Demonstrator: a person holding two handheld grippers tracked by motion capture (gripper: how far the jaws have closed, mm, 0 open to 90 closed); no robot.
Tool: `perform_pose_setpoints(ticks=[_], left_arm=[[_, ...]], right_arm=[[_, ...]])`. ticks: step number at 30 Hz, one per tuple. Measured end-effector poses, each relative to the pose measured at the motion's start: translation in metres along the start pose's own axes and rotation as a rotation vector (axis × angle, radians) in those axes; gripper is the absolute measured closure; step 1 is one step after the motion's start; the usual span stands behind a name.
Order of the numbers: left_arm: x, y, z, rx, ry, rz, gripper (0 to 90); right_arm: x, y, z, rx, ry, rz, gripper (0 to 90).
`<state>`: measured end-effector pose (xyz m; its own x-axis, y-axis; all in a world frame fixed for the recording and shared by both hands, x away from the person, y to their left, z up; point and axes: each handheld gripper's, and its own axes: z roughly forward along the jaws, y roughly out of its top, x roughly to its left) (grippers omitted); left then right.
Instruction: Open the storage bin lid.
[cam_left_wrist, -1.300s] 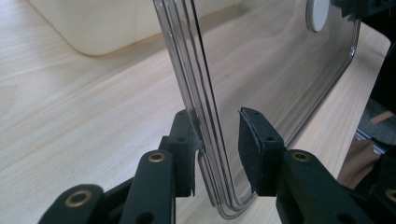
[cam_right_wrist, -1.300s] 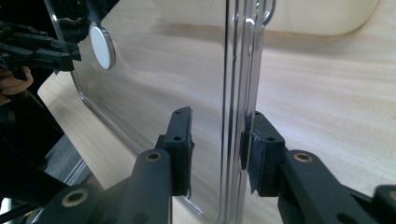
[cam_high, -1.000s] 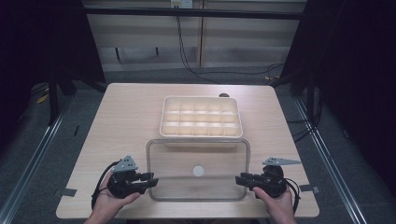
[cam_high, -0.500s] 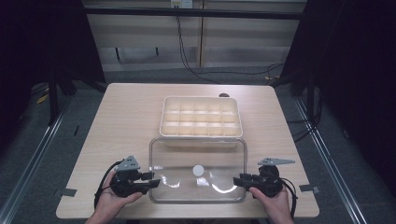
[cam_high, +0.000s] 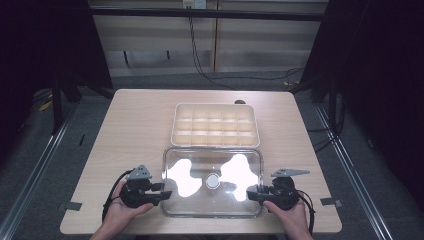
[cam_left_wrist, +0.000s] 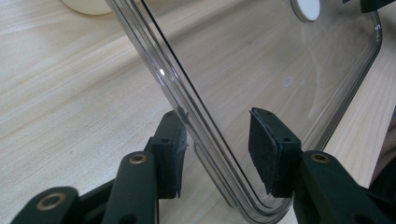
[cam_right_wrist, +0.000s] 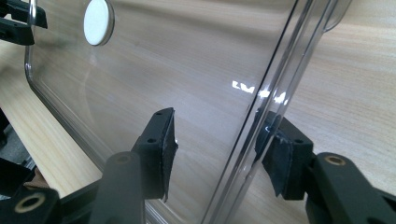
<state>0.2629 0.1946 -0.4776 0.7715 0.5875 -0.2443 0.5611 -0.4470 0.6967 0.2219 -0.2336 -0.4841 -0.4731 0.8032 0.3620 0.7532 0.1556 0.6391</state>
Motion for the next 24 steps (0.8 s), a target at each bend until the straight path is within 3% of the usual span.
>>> perform_pose_setpoints(ticks=[6, 16, 24], left_arm=[[0.003, 0.000, 0.005, 0.023, 0.021, -0.007, 55.7], [0.000, -0.002, 0.005, 0.025, 0.047, 0.014, 55.7], [0.000, -0.006, 0.004, 0.035, 0.023, -0.002, 55.3]], right_arm=[[-0.010, -0.001, 0.005, 0.012, 0.026, 0.039, 47.1], [-0.010, 0.000, 0.008, 0.021, 0.007, 0.031, 44.7], [-0.006, -0.001, 0.010, 0.044, -0.007, 0.024, 41.2]])
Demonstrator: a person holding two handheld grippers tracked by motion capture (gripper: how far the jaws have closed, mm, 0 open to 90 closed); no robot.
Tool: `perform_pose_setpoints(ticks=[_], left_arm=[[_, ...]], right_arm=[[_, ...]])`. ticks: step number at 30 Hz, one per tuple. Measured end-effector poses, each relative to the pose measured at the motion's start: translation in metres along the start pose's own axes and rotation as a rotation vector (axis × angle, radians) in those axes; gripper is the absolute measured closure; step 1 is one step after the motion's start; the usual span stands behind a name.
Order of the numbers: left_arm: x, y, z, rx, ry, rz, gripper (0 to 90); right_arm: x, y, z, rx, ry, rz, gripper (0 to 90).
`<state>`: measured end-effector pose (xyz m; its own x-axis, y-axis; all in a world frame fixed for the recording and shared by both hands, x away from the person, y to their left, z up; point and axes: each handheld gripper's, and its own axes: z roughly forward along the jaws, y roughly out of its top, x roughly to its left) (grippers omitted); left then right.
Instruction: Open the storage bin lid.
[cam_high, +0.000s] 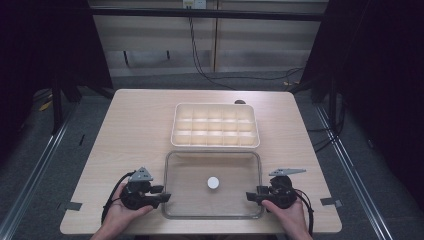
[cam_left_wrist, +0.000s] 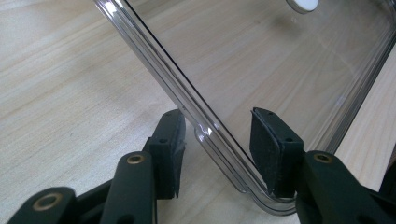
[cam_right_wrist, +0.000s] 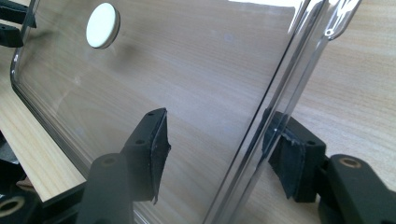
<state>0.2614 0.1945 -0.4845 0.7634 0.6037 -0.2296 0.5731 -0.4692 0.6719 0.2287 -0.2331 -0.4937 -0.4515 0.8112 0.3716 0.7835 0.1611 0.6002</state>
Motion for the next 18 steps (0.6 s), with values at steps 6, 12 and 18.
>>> perform_pose_setpoints(ticks=[6, 12, 18], left_arm=[[0.0012, 0.0029, 0.0040, 0.003, 0.003, -0.001, 53.5], [0.0008, 0.0027, 0.0048, -0.001, 0.001, -0.005, 53.2], [0.0016, 0.0022, 0.0077, 0.028, -0.024, -0.007, 50.0]], right_arm=[[0.0021, 0.0017, 0.0022, -0.010, -0.046, -0.021, 36.0], [0.0036, 0.0017, 0.0027, -0.013, -0.062, -0.018, 34.2], [0.0017, 0.0027, 0.0020, -0.016, -0.112, -0.022, 36.0]])
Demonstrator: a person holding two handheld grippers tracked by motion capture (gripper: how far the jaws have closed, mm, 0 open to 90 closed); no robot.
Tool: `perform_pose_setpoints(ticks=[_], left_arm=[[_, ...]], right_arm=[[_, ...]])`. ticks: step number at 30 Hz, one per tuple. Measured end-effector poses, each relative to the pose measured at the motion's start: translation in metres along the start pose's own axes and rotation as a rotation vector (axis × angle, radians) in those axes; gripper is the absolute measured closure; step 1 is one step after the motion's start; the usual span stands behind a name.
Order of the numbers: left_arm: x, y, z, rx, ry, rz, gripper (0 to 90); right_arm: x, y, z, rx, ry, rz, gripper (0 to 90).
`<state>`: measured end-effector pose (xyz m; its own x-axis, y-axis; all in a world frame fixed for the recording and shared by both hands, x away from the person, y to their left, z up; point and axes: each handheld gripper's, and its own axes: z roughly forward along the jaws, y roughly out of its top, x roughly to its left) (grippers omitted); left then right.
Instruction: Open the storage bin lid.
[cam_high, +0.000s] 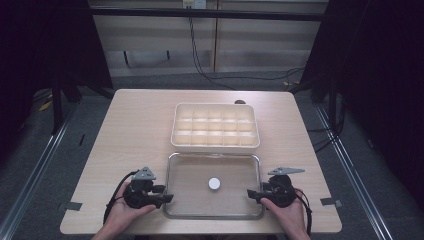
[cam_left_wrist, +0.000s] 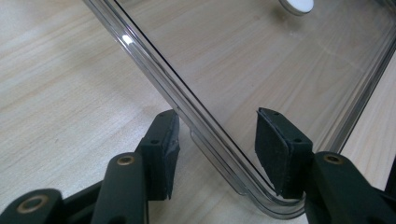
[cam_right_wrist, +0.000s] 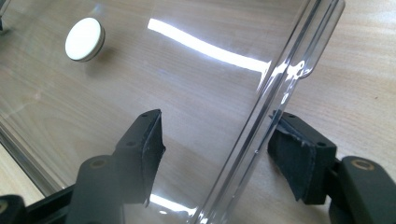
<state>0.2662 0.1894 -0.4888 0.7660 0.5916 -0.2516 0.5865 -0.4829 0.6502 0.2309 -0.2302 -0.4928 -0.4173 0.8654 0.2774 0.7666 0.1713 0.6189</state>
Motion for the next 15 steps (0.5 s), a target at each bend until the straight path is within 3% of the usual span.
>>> perform_pose_setpoints(ticks=[5, 10, 12, 14, 15], left_arm=[[0.0006, 0.0000, 0.0017, 0.004, 0.003, -0.011, 47.8], [0.0016, 0.0008, 0.0040, 0.007, -0.001, -0.031, 47.1], [0.0012, 0.0012, 0.0028, -0.004, 0.041, -0.011, 48.3], [0.0007, 0.0012, 0.0016, -0.031, 0.000, -0.015, 47.2], [-0.0016, 0.0020, 0.0005, -0.033, 0.007, -0.001, 47.6]], right_arm=[[0.0001, 0.0002, 0.0008, -0.003, 0.000, -0.014, 34.0], [-0.0026, 0.0010, -0.0002, -0.015, -0.001, 0.011, 33.5], [-0.0035, 0.0019, -0.0034, -0.046, -0.018, 0.009, 34.8], [-0.0054, 0.0026, -0.0055, -0.062, -0.002, 0.014, 34.4], [-0.0065, 0.0023, -0.0054, -0.061, 0.010, 0.020, 34.3]])
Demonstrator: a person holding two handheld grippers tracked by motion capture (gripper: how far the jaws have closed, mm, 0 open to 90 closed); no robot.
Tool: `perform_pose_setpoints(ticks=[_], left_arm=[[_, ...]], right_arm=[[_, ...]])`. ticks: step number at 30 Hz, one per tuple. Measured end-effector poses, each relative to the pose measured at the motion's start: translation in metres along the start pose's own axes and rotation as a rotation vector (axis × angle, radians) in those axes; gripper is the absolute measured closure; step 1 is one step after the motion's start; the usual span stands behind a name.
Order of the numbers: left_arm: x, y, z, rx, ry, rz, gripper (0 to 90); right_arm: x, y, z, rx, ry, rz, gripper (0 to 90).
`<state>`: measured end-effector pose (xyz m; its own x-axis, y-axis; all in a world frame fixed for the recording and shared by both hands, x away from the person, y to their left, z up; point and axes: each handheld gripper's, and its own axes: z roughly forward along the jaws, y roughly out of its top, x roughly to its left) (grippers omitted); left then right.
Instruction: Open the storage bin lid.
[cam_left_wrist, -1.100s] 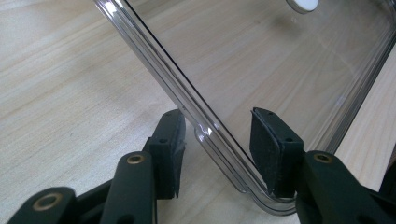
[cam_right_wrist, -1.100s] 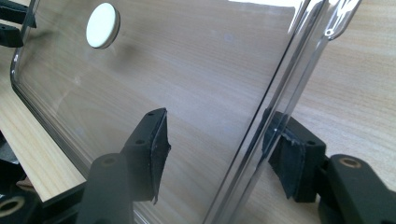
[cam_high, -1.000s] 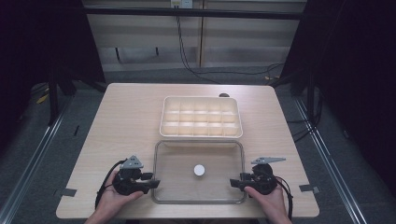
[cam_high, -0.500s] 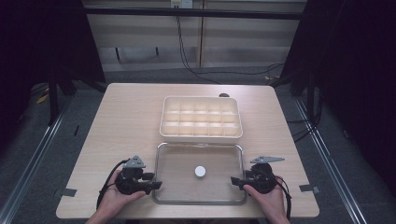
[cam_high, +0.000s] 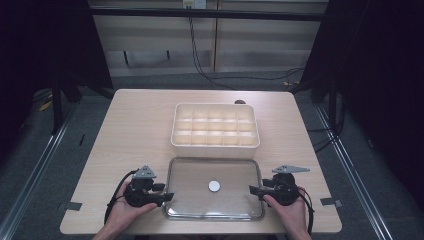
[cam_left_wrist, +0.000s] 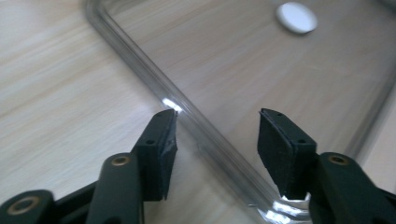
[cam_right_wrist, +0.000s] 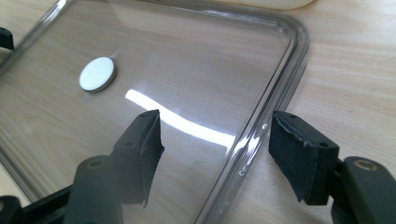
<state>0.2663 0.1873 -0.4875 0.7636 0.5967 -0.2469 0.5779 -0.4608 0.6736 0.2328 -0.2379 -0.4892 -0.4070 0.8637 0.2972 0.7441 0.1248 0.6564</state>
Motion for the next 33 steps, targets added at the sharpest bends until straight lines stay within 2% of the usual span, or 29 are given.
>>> perform_pose_setpoints(ticks=[5, 7, 8, 9, 10, 11, 12, 13, 15, 16, 17, 20, 22, 23, 24, 27, 28, 29, 31, 33], left_arm=[[-0.004, 0.002, 0.002, 0.004, 0.003, 0.007, 37.4], [-0.003, 0.003, -0.001, -0.005, 0.007, 0.009, 33.6], [-0.004, 0.004, -0.007, -0.048, 0.023, -0.002, 32.1], [-0.004, 0.004, -0.007, -0.048, 0.023, -0.002, 31.0], [-0.004, 0.004, -0.013, -0.084, 0.025, 0.014, 29.8], [-0.004, 0.005, -0.017, -0.094, 0.043, 0.029, 29.2], [-0.003, 0.004, -0.019, -0.103, 0.044, 0.033, 27.7], [-0.003, 0.004, -0.019, -0.103, 0.044, 0.033, 26.3], [0.001, 0.002, -0.030, -0.145, 0.057, 0.033, 25.7], [0.001, 0.002, -0.030, -0.145, 0.057, 0.033, 25.3], [0.004, -0.001, -0.039, -0.186, 0.065, 0.036, 24.7], [0.008, -0.003, -0.046, -0.207, 0.084, 0.030, 22.6], [0.014, -0.006, -0.052, -0.228, 0.119, 0.010, 22.0], [0.021, -0.009, -0.057, -0.241, 0.153, -0.012, 20.9], [0.021, -0.009, -0.057, -0.241, 0.153, -0.012, 20.5], [0.030, -0.012, -0.063, -0.270, 0.191, -0.041, 20.4], [0.033, -0.012, -0.064, -0.278, 0.199, -0.048, 20.4], [0.040, -0.013, -0.066, -0.296, 0.215, -0.076, 20.4], [0.042, -0.014, -0.066, -0.299, 0.216, -0.083, 20.4], [0.047, -0.015, -0.066, -0.306, 0.227, -0.116, 20.4]], right_arm=[[0.001, 0.000, -0.002, -0.017, 0.034, -0.006, 32.9], [0.004, 0.002, -0.007, -0.065, 0.071, -0.042, 31.0], [0.005, 0.002, -0.010, -0.083, 0.085, -0.059, 30.7], [0.005, 0.002, -0.010, -0.083, 0.085, -0.059, 30.7], [0.006, 0.002, -0.017, -0.106, 0.101, -0.080, 27.5], [0.006, 0.002, -0.020, -0.113, 0.104, -0.097, 26.2], [0.006, 0.002, -0.024, -0.126, 0.100, -0.105, 26.1], [0.006, 0.002, -0.024, -0.126, 0.100, -0.105, 26.1], [0.003, 0.002, -0.035, -0.171, 0.098, -0.107, 22.7], [0.003, 0.002, -0.035, -0.171, 0.098, -0.107, 22.7], [-0.002, 0.003, -0.043, -0.199, 0.083, -0.098, 21.1], [-0.007, 0.002, -0.049, -0.224, 0.068, -0.089, 20.5], [-0.012, 0.001, -0.056, -0.248, 0.043, -0.076, 17.3], [-0.017, 0.001, -0.061, -0.260, 0.025, -0.073, 17.7], [-0.017, 0.001, -0.061, -0.260, 0.025, -0.073, 17.7], [-0.026, -0.001, -0.068, -0.288, -0.011, -0.054, 16.9], [-0.032, -0.001, -0.072, -0.301, -0.069, -0.033, 18.0], [-0.035, -0.001, -0.073, -0.300, -0.108, -0.015, 18.4], [-0.039, -0.001, -0.074, -0.306, -0.119, 0.001, 17.9], [-0.045, -0.001, -0.076, -0.317, -0.132, 0.014, 17.6]])
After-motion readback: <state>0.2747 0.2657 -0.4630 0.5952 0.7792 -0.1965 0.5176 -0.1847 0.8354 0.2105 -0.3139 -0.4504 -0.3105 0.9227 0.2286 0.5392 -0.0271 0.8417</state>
